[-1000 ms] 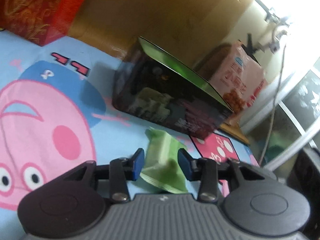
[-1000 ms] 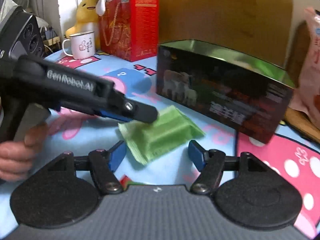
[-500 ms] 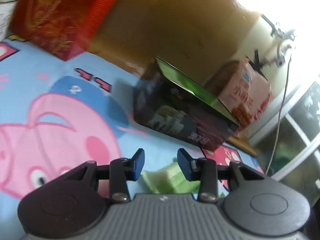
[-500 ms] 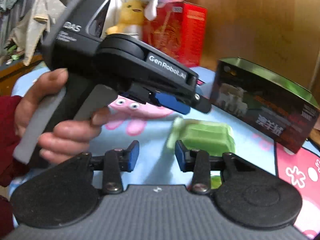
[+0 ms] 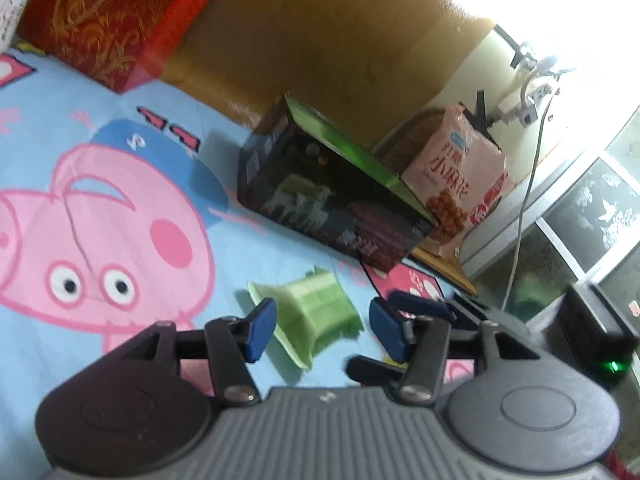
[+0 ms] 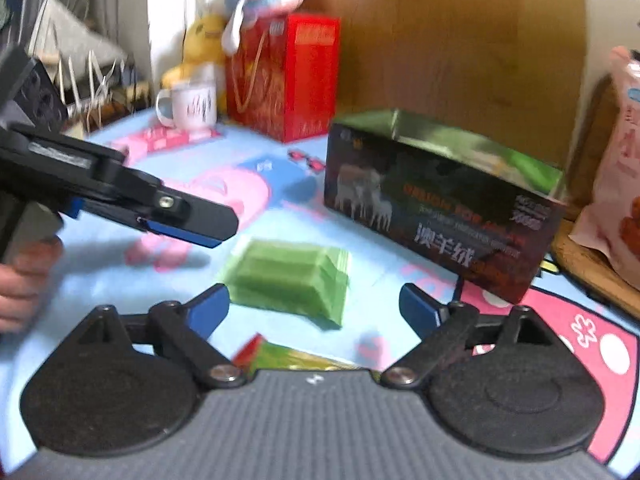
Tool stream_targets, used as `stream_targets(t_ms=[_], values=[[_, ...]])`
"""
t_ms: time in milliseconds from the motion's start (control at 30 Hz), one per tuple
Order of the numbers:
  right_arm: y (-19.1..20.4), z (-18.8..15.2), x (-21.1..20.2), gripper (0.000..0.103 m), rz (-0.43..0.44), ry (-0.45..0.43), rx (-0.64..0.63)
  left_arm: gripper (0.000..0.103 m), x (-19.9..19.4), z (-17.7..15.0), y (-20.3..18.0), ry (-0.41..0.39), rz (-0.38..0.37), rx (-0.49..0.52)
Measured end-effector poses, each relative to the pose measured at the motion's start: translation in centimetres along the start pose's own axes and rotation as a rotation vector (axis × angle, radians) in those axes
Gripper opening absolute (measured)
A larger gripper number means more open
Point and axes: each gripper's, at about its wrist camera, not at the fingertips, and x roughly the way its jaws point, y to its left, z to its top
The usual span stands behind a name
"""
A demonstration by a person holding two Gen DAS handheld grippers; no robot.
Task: Organize snacks
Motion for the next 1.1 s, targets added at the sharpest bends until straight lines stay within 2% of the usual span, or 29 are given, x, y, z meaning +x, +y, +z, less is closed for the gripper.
stream_targets(t_ms=[100,167,267,300,333,433,700,867,1100], values=[[0.1,-0.1,1.4,0.093,0.019,0.047,-0.042,0.052,0.8,-0.4,0.4,0.024,-0.011,-0.003],[0.0,0.2,1.7,0.088,0.048,0.051,-0.026,0.050,1.0,-0.5,0.4,0.022,-0.013,0.008],[0.4,0.3,1.5,0.078,0.059,0.056,-0.004,0.045,1.1,-0.5,0.6,0.020,-0.021,0.010],[0.8,0.3,1.3,0.067,0.065,0.053,-0.009,0.044,1.2,-0.4,0.6,0.021,-0.023,0.008],[1.1,0.3,1.3,0.063,0.061,0.052,-0.012,0.044,1.2,-0.4,0.7,0.021,-0.024,0.005],[2.1,0.1,0.9,0.060,0.023,0.042,-0.012,0.044,0.9,-0.4,0.7,0.009,-0.022,0.004],[4.5,-1.4,-1.2,0.060,0.088,0.016,-0.010,0.045,0.3,-0.3,1.2,-0.022,0.002,-0.007],[4.7,-2.0,-1.3,0.061,0.048,0.004,-0.020,0.046,0.2,-0.3,1.1,-0.025,0.015,0.003],[4.0,-2.5,-1.4,0.076,-0.002,-0.013,-0.006,0.051,0.0,-0.3,1.1,-0.028,0.012,0.004]])
